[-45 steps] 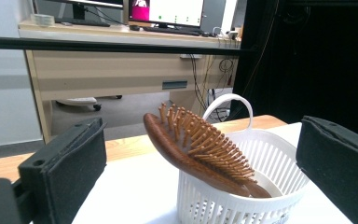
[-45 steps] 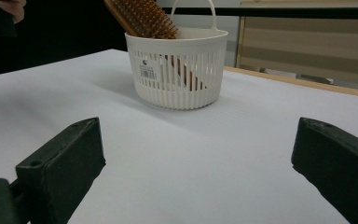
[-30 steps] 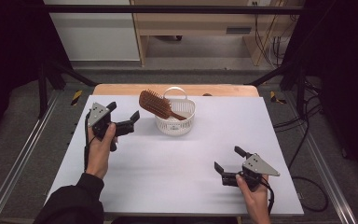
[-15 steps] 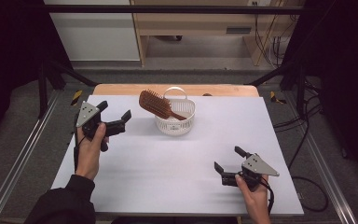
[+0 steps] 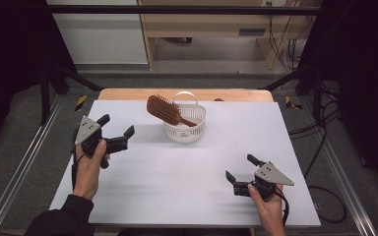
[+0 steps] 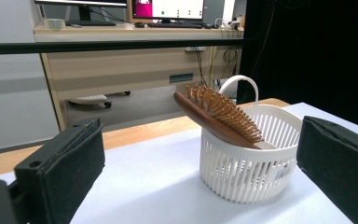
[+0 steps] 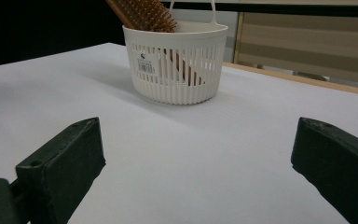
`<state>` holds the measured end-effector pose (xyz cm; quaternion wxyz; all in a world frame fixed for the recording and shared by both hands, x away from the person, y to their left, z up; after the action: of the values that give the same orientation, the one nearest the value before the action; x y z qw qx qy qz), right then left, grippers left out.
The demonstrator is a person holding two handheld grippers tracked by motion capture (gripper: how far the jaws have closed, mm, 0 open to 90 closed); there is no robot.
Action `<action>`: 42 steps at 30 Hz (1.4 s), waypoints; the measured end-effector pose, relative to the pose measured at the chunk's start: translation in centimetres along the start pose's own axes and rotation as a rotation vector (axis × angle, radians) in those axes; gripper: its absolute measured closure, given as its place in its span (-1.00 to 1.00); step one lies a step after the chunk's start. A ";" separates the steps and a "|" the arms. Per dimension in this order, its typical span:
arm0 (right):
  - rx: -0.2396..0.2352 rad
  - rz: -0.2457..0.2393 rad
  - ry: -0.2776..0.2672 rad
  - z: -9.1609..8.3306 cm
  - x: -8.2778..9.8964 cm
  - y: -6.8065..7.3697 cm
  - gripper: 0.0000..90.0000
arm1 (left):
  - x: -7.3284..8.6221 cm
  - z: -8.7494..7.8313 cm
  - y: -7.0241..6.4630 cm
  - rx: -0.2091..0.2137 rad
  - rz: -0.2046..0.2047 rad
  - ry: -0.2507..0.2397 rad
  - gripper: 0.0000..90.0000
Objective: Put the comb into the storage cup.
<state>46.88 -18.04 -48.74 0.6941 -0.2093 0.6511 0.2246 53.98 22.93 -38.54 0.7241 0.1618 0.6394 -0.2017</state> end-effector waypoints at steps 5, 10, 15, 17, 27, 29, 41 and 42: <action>0.000 0.001 -0.001 0.0 0.0 0.0 -0.94 | 0.0 -0.6 0.1 0.000 -0.008 -0.003 -0.98; -0.003 0.004 0.000 0.0 0.0 0.0 -0.94 | 0.1 -1.2 0.7 -0.013 -0.013 -0.007 -0.98; -0.004 0.004 -0.001 0.0 0.0 0.0 -0.94 | 0.3 -1.9 1.3 -0.019 -0.012 -0.007 -0.98; -0.004 0.004 -0.001 0.0 0.0 0.0 -0.94 | 0.4 -2.2 1.5 -0.024 -0.012 -0.006 -0.98; -0.006 0.006 -0.001 0.0 0.0 0.1 -0.94 | 1.3 -3.7 1.7 -0.029 -0.017 0.001 -0.98; -0.006 0.005 0.000 0.0 0.0 0.1 -0.94 | 1.4 -3.9 1.7 -0.027 -0.013 0.004 -0.98; -0.011 0.005 0.006 0.0 0.1 0.1 -0.94 | 2.1 -5.5 1.9 -0.031 -0.006 0.012 -0.98; -0.011 0.005 0.005 0.0 0.1 0.1 -0.94 | 2.2 -5.6 1.9 -0.032 -0.006 0.014 -0.98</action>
<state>46.82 -17.94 -48.82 0.6908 -0.2123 0.6520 0.2294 50.38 27.17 -41.46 0.7215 0.1497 0.6480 -0.1928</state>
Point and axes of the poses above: each handheld gripper's, and its own axes: z roughly forward along the jaws, x roughly out of its underside, y roughly to its left, the point moved 6 cm from there along z, roughly forward along the jaws, and after that the axes turned 15 degrees about -y, right-handed, at the moved point
